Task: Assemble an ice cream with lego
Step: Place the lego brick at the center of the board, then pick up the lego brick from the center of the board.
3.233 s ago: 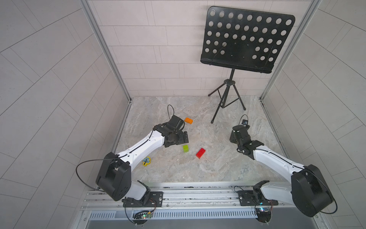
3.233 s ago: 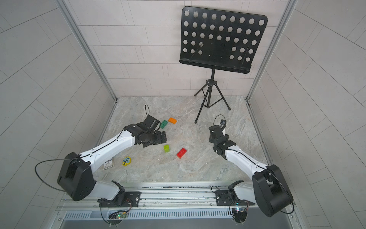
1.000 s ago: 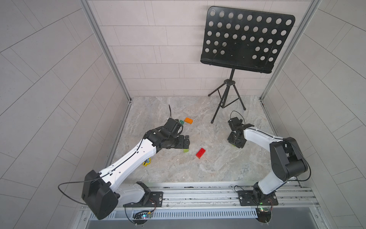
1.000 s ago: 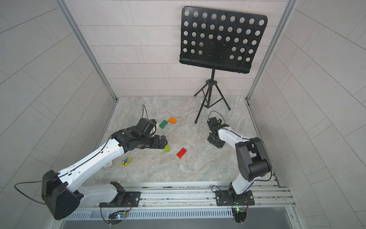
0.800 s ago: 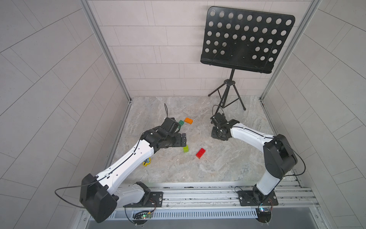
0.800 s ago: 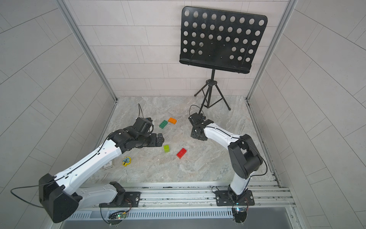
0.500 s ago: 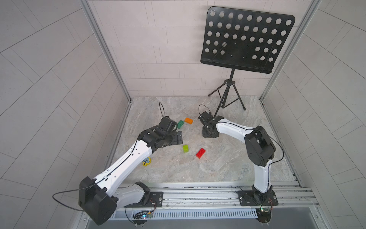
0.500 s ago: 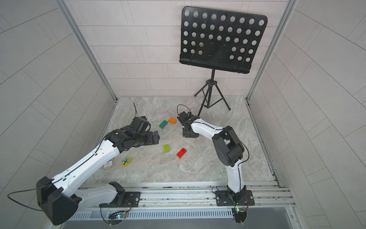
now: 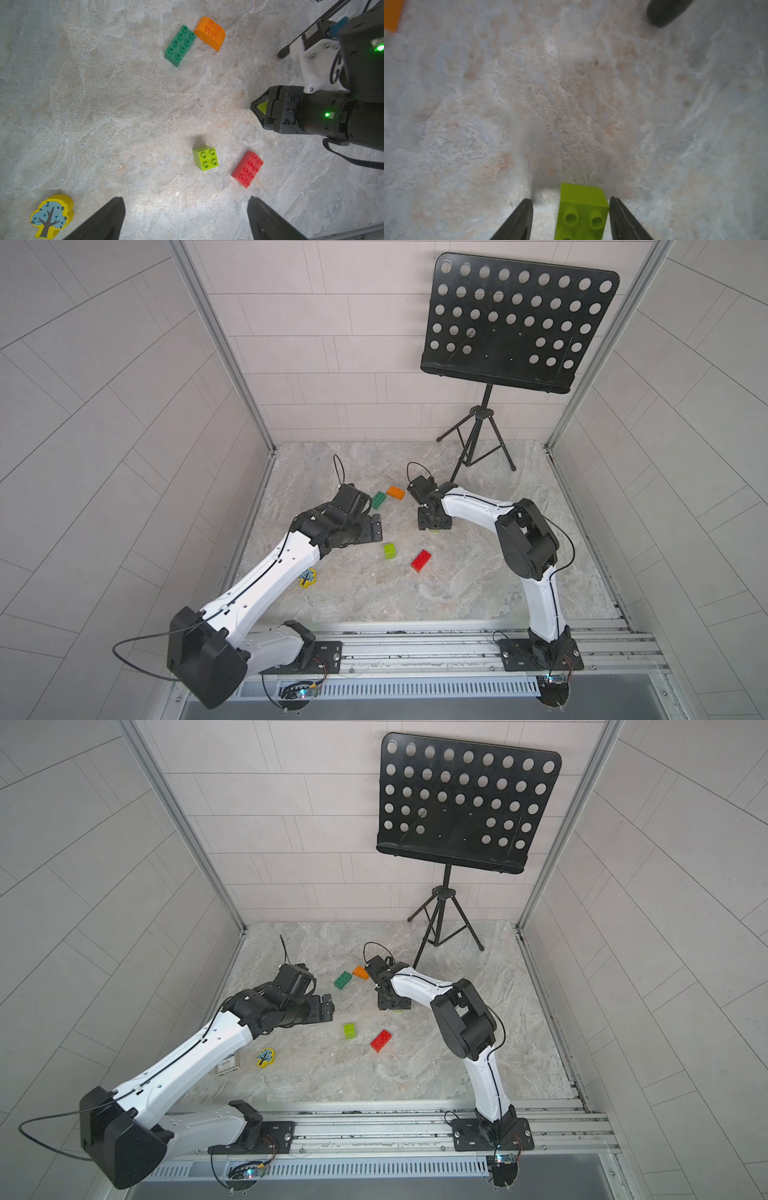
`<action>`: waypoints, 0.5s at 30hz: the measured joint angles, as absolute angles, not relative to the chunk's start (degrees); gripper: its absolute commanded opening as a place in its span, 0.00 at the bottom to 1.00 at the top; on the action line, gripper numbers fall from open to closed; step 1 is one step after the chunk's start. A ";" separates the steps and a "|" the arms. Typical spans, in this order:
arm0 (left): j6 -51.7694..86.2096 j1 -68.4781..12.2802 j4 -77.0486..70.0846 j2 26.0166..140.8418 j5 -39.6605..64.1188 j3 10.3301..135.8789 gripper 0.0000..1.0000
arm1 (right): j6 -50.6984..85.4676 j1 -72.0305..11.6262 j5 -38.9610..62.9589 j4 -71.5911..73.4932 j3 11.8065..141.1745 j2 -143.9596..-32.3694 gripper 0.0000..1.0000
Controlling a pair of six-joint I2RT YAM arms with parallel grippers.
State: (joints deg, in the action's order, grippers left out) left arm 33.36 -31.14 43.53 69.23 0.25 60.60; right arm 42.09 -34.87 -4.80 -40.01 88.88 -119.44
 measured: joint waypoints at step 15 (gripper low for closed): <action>30.94 -33.17 41.23 81.78 3.49 62.67 0.99 | 43.40 -22.92 -9.56 -9.13 38.79 -65.87 0.86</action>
